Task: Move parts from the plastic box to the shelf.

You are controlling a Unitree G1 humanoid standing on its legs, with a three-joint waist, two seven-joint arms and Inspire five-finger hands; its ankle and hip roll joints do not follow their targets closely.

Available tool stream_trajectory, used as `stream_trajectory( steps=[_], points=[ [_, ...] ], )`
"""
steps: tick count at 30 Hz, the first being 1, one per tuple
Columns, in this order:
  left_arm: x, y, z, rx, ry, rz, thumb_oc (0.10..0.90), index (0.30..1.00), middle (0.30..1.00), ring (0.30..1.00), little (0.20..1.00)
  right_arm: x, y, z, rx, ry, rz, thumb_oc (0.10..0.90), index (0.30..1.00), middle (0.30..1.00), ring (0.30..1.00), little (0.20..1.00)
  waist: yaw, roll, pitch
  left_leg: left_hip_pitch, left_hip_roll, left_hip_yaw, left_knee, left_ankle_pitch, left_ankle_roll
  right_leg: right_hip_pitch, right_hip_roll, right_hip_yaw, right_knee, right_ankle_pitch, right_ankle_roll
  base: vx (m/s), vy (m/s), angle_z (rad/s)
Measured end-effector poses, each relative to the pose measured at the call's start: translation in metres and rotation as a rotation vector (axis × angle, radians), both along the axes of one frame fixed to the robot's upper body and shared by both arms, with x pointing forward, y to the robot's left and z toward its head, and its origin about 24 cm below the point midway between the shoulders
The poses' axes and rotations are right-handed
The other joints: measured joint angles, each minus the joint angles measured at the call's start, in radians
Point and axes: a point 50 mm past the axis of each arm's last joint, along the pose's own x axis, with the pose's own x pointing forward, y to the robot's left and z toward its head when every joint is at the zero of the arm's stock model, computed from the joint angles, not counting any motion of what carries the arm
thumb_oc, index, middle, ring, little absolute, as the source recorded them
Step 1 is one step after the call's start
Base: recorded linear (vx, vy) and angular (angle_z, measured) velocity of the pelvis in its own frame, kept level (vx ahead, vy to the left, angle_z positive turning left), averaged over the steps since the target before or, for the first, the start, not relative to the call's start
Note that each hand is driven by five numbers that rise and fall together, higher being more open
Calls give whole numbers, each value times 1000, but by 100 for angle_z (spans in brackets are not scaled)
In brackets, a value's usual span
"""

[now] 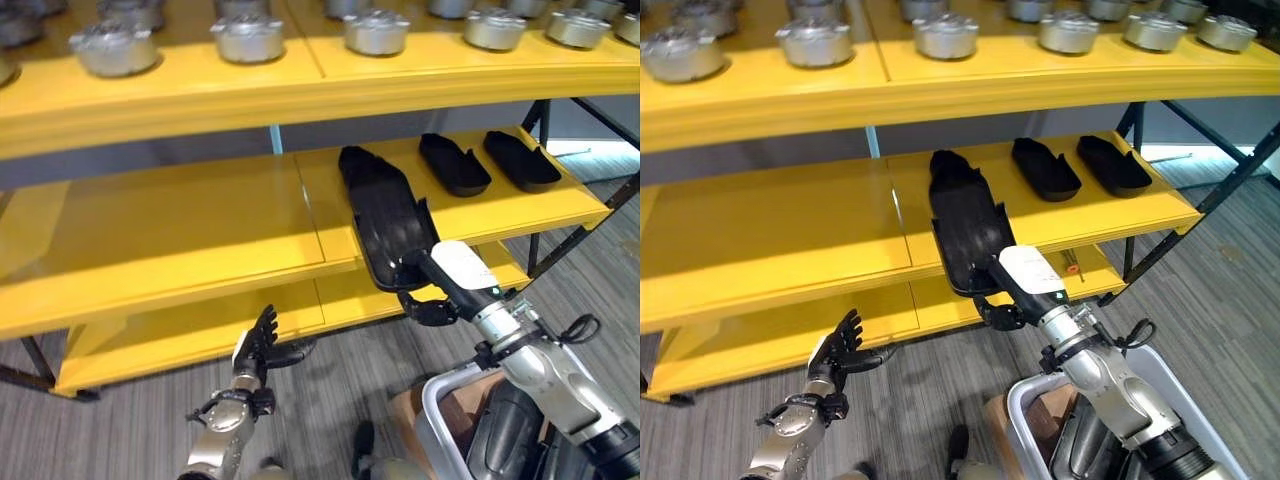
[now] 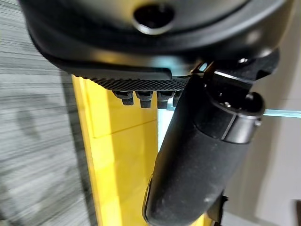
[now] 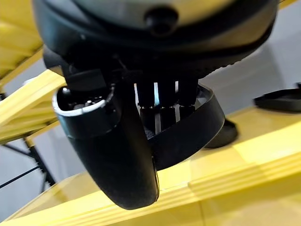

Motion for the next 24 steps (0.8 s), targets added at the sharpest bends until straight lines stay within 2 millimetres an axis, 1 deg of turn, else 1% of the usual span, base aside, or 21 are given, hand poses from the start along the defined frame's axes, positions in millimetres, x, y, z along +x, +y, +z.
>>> stream_trajectory(
  steps=[1,2,3,4,5,6,7,8,9,10,11,12,13,14,16,18,20,21,23,24],
  points=[
    [-1,0,-1,-2,4,3,900,1000,1000,1000,1000,1,0,2,0,-8,-3,400,300,300,300,300,1,2,0,16,27,2,-38,3,-5,0,-12,3,-4,12,17,83,182,5],
    [-2,-1,-2,-6,8,4,900,1000,1000,1000,1000,2,-1,4,-7,-16,-4,400,300,300,300,300,2,10,0,32,21,8,-64,4,-3,0,-32,5,-7,22,34,82,177,0],
    [-3,-4,-3,-18,10,4,900,1000,1000,1000,1000,3,-4,8,-20,-29,-9,400,300,300,300,300,-2,43,-2,36,-2,12,-62,0,3,1,-46,4,-9,22,58,98,204,-1],
    [-3,-7,-3,-28,10,5,900,1000,1000,1000,1000,3,-7,9,-25,-36,-16,400,300,300,300,300,-5,68,-5,36,-20,15,-57,-14,27,0,-48,3,-10,15,74,100,194,0],
    [-3,-13,-4,-52,7,3,900,1000,1000,1000,1000,3,-12,12,-39,-47,-30,400,300,300,300,300,-5,139,-17,40,-47,2,-78,-32,92,-13,-34,-2,4,5,106,107,189,-34],
    [-4,-5,-1,-35,-2,16,900,1000,1000,1000,1000,1,-7,2,8,-16,-37,400,300,300,300,300,35,125,-23,46,-50,27,-81,14,24,-81,-59,25,156,-20,120,96,176,-12],
    [-7,5,1,0,-1,18,900,1000,1000,1000,1000,-5,-4,-6,23,15,-28,400,300,300,300,300,33,111,-31,50,-74,26,-97,15,34,-102,-73,21,286,-73,129,100,177,9],
    [-12,15,3,34,-2,13,900,1000,1000,1000,1000,-8,-1,-11,23,34,-15,400,300,300,300,300,34,76,-48,51,-105,24,-103,13,50,-93,-89,22,328,-101,132,97,188,37],
    [-20,27,2,68,19,26,900,1000,1000,1000,1000,-10,4,-13,43,47,5,400,300,300,300,300,59,54,-67,65,-135,37,-100,30,67,-44,-108,29,251,-111,171,95,185,13],
    [-26,33,0,88,36,24,900,1000,1000,1000,1000,-10,9,-14,94,56,19,400,300,300,300,300,63,53,-70,76,-157,46,-100,30,68,-2,-123,35,189,-74,182,89,180,-5],
    [-28,34,-1,90,42,28,900,1000,1000,1000,1000,-11,16,-14,119,65,44,400,300,300,300,300,67,49,-72,79,-181,49,-100,30,67,20,-142,31,148,-42,198,112,207,6],
    [-28,33,-2,84,43,27,900,1000,1000,1000,1000,-12,21,-17,122,90,67,400,300,300,300,300,74,38,-76,77,-211,51,-99,30,67,45,-169,25,98,-17,214,128,228,11],
    [-28,32,-2,79,42,27,900,1000,1000,1000,1000,-12,22,-18,121,102,71,400,300,300,300,300,86,32,-77,78,-223,49,-99,28,68,58,-179,20,79,-6,212,119,205,15],
    [-28,31,-2,75,43,19,900,1000,1000,1000,1000,-9,25,-16,123,106,80,400,300,300,300,300,97,17,-80,70,-239,45,-99,18,70,65,-194,10,67,-4,212,96,148,17],
    [-27,30,-2,71,38,8,900,1000,1000,1000,1000,-1,30,-11,144,100,87,400,300,300,300,300,104,0,-80,62,-248,32,-99,18,69,68,-204,-2,59,2,214,84,80,20],
    [-27,29,-2,70,40,4,900,1000,1000,1000,1000,4,29,-13,177,124,75,400,300,300,300,300,124,-17,-84,61,-251,23,-99,18,69,83,-205,-12,43,3,214,63,47,18],
    [-28,29,-2,70,40,3,900,1000,1000,1000,1000,11,28,-13,201,134,62,400,300,300,300,300,145,-21,-85,51,-252,7,-99,18,69,92,-206,-34,30,3,215,44,24,24],
    [-27,29,-1,70,37,2,900,1000,1000,1000,1000,16,28,-12,207,134,54,400,300,300,300,300,147,-22,-86,37,-254,-5,-99,21,67,95,-207,-46,16,5,217,29,1,29],
    [-27,29,-1,70,34,-2,900,1000,1000,1000,1000,24,25,-10,216,142,34,400,300,300,300,300,155,-22,-85,16,-254,-19,-99,28,65,95,-206,-60,-6,15,235,23,-12,22],
    [-27,28,-1,69,36,-5,900,1000,1000,1000,1000,28,23,-10,220,149,21,400,300,300,300,300,168,-19,-83,6,-254,-27,-99,31,64,93,-205,-67,-9,17,237,14,-17,14]
  ],
)
